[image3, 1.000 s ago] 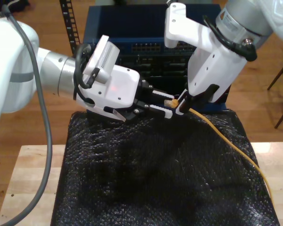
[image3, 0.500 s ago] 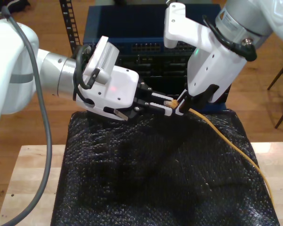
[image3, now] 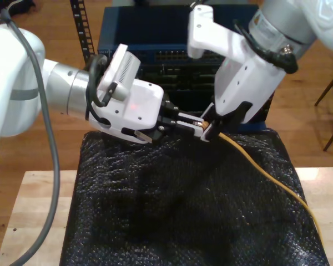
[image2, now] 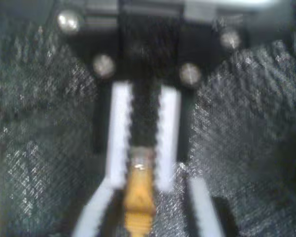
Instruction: Grab the cable and plug it in
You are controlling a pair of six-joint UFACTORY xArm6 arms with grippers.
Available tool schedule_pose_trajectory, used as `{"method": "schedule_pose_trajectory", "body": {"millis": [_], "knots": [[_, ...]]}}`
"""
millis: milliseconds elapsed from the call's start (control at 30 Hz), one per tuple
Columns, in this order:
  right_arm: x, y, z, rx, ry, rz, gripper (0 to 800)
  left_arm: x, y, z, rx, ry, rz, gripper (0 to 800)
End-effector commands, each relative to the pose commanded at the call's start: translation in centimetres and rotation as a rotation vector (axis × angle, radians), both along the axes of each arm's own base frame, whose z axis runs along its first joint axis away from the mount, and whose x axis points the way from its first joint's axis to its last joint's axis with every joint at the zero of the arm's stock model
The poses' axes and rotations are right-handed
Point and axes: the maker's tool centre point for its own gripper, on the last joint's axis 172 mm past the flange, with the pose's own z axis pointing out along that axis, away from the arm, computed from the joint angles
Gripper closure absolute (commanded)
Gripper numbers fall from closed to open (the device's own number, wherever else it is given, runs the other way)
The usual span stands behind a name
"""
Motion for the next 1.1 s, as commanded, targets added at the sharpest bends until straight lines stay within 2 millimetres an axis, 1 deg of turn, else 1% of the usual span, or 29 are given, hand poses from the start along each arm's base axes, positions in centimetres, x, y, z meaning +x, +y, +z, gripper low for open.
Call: {"method": "schedule_pose_trajectory", "body": {"millis": [67, 133, 167, 300, 400, 500, 600, 733, 833, 900, 1033, 1100], "knots": [[0.2, -0.1, 0.3, 0.003, -0.017, 0.017, 173, 0.1, 0.1, 0.1, -0.001, -0.006, 0.003, 797], [0.4, -0.2, 0.8, 0.008, -0.044, 0.046, 88, 0.2, 0.0, 0.3, -0.006, -0.008, 0.003, 797], [0.5, -0.1, 1.1, 0.01, -0.05, 0.056, 61, 0.3, 0.0, 0.4, -0.009, -0.008, 0.006, 795], [0.8, -0.1, 1.9, 0.013, -0.07, 0.056, 54, 0.7, 0.2, 0.5, -0.016, -0.004, 0.02, 797], [1.0, 0.0, 3.1, 0.017, -0.091, 0.064, 12, 1.3, 0.9, 0.4, -0.02, 0.005, 0.043, 797], [1.1, -0.2, 3.2, 0.016, -0.088, 0.061, 8, 1.9, 1.3, 0.4, -0.031, 0.02, 0.062, 797], [1.1, -0.3, 3.2, 0.018, -0.089, 0.064, 8, 2.2, 1.3, 0.6, -0.053, 0.044, 0.069, 797], [1.1, -0.4, 3.4, 0.02, -0.11, 0.098, 7, 2.9, 1.7, 0.9, -0.086, 0.085, 0.087, 797], [1.2, -0.5, 3.6, 0.021, -0.12, 0.096, 7, 2.6, 1.6, 1.6, -0.117, 0.125, 0.073, 797], [1.3, -0.4, 4.0, 0.03, -0.126, 0.086, 8, 2.8, 1.9, 1.6, -0.121, 0.155, 0.078, 797], [0.6, -0.4, 6.0, 0.06, -0.17, 0.091, 9, 2.8, 2.3, 1.7, -0.133, 0.221, 0.07, 797], [0.6, -0.5, 6.5, 0.065, -0.183, 0.088, 10, 2.9, 2.4, 1.6, -0.142, 0.259, 0.068, 797]]}}
